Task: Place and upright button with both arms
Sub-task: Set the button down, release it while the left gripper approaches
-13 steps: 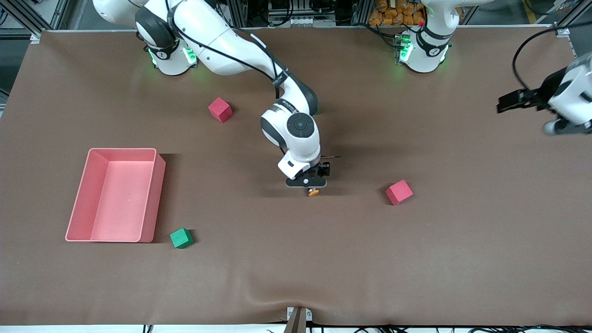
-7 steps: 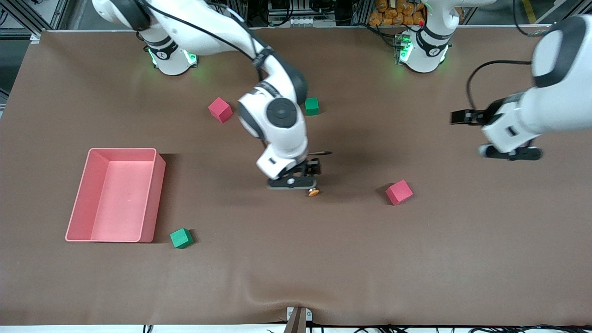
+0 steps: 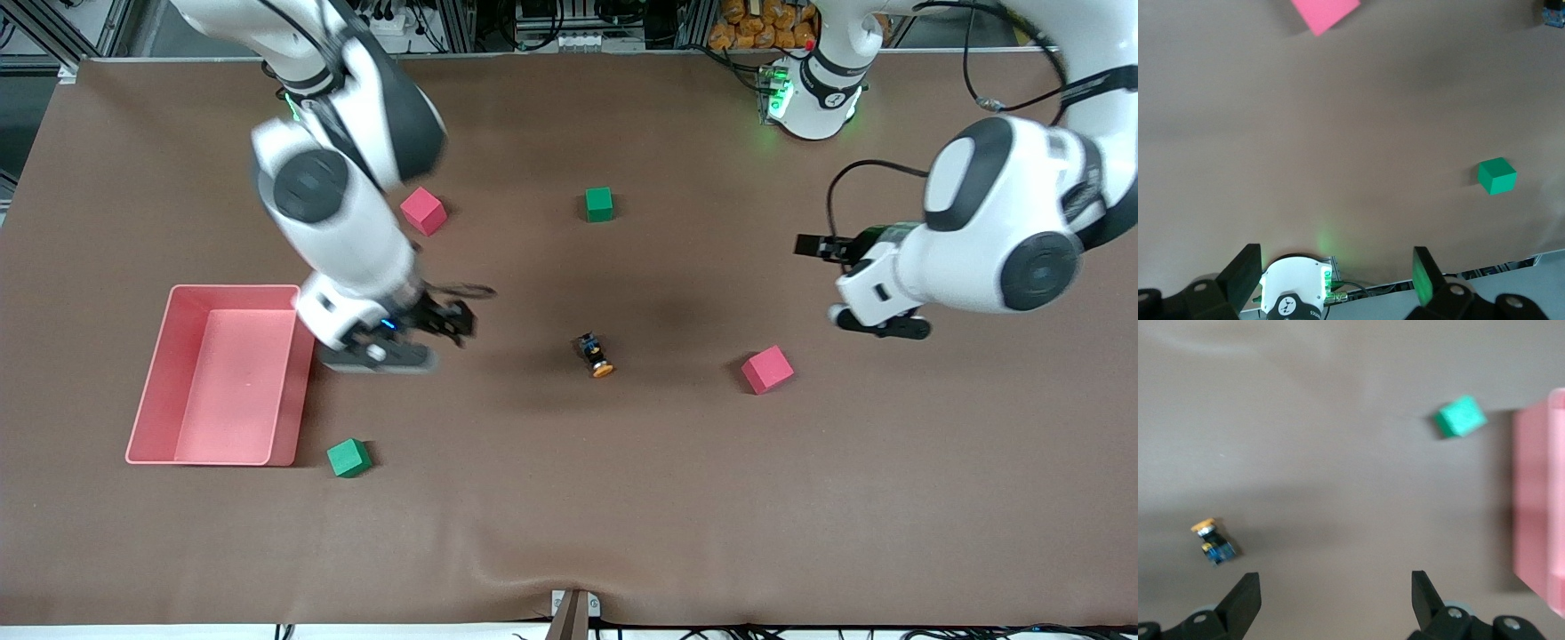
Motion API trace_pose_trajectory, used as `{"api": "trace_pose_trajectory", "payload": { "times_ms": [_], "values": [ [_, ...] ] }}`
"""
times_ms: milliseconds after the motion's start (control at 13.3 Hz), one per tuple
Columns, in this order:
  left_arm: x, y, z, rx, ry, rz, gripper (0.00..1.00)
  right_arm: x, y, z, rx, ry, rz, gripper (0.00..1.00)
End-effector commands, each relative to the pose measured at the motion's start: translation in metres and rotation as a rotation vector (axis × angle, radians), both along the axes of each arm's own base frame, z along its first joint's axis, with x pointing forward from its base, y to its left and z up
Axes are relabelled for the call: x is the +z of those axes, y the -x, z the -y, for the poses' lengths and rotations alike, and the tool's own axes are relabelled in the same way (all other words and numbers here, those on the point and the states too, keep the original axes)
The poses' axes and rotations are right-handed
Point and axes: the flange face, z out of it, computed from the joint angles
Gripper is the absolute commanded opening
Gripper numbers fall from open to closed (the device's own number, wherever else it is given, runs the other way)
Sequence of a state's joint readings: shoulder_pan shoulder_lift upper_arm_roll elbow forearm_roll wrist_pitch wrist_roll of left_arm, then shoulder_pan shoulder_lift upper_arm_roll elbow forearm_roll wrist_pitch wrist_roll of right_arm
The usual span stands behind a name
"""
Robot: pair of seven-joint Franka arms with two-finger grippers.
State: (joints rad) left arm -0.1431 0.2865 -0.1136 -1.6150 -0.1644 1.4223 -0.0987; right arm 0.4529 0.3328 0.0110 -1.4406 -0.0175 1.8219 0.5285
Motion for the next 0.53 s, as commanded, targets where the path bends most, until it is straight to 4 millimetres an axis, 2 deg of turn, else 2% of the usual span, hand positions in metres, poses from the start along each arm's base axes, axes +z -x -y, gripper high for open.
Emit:
{"api": "trace_pose_trajectory", "payload": {
  "times_ms": [0, 225, 450],
  "values": [
    [0.003, 0.000, 0.033, 0.005, -0.013, 0.036, 1.00, 0.045, 0.029, 0.068, 0.042, 0.017, -0.038, 1.00],
    [-0.009, 0.001, 0.048, -0.007, -0.024, 0.029, 1.00, 0.069, 0.026, 0.154, 0.106, 0.030, -0.081, 1.00],
    [-0.021, 0.006, 0.071, -0.038, -0.024, 0.017, 1.00, 0.091, 0.031, 0.272, 0.163, 0.025, -0.113, 1.00]
  ]
}}
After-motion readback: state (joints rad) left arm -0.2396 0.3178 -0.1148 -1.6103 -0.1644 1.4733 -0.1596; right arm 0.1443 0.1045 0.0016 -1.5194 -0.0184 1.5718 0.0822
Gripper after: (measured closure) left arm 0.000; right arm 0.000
